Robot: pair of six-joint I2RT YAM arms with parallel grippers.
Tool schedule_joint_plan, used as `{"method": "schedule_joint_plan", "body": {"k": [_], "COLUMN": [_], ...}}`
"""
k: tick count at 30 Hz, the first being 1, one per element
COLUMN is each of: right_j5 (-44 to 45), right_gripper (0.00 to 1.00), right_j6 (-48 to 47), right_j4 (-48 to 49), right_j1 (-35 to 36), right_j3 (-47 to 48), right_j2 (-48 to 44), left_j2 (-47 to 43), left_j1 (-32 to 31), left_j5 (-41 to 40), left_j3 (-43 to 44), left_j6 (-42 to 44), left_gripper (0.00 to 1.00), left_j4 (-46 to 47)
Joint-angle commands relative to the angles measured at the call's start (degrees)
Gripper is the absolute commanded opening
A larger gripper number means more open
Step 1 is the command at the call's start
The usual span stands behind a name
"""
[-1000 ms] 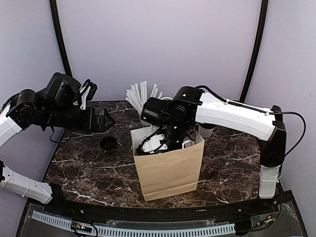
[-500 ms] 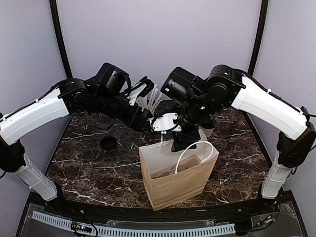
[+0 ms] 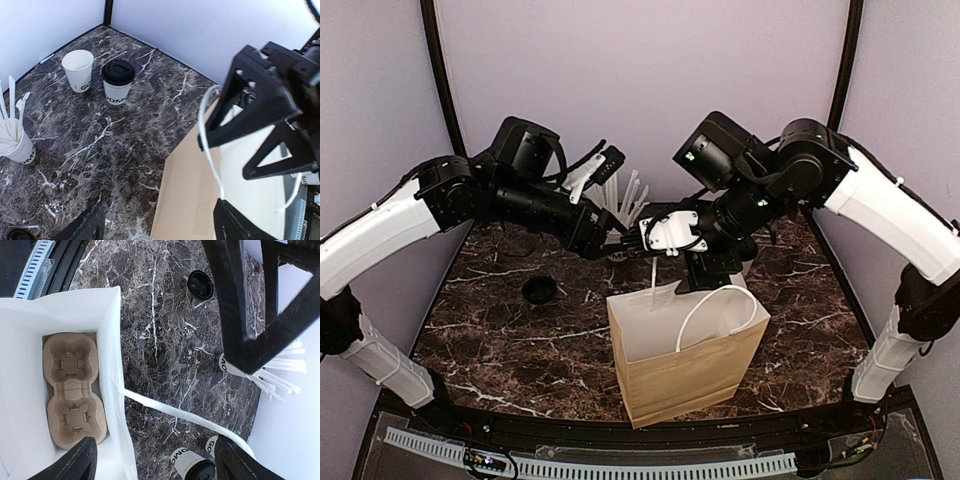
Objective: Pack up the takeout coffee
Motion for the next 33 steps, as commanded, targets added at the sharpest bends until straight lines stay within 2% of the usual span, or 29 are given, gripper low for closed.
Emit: {"method": "schedule_joint_plan", "body": {"k": [1, 6, 12, 19, 22, 24, 26, 29, 31, 33], "right_j5": [-6.0, -9.2, -12.8, -12.5, -12.6, -12.7, -13.3, -10.4, -10.4, -14.7], "right_gripper": [0.82, 0.80, 0.79, 0.79, 0.79, 0.79, 0.79, 0.78, 0.77, 0.76], "right_j6": [-1.7, -4.7, -6.2, -7.0, -6.8, -6.0, -5.0, -1.9, -0.1, 1.3], "right_j4": [-1.6, -4.1, -6.1, -6.2, -6.2, -6.2, -6.0, -2.4, 0.9, 2.2], "right_j1": [-0.4, -0.4, -0.4, -0.4, -0.4, -0.3, -0.5, -1.4, -4.9, -10.0], "right_j3": [-0.4, -1.8, -0.7, -1.0, 0.0, 2.2, 5.9, 9.6, 11.0, 13.6], "right_j2": [-1.4, -2.4, -3.0, -4.7, -5.1, -5.3, -5.0, -4.5, -4.2, -3.6], "left_j2": [-3.4, -1.1, 4.2, 10.1, 11.8, 11.7, 11.1, 9.8, 8.8, 7.7], "left_j1": [0.1, -1.2, -1.9, -2.1, -2.1, -2.1, -1.7, -0.1, 1.5, 3.4], "left_j5": [13.7, 17.6, 20.9, 23.7, 21.9, 20.0, 18.1, 15.6, 14.4, 12.9], "left_j3": [-3.1, -4.5, -0.5, 3.8, 5.6, 6.2, 6.2, 6.2, 6.0, 5.5], "left_j6": [-0.8, -1.1, 0.8, 0.9, 1.5, 2.1, 2.5, 3.3, 3.8, 4.4], "left_gripper": [0.77, 0.73, 0.57, 0.32, 0.10, 0.04, 0.00, 0.00, 0.00, 0.00], "left_j4": [3.7, 4.5, 3.5, 2.7, 1.3, 0.4, -0.3, -1.2, -1.7, -2.1]}}
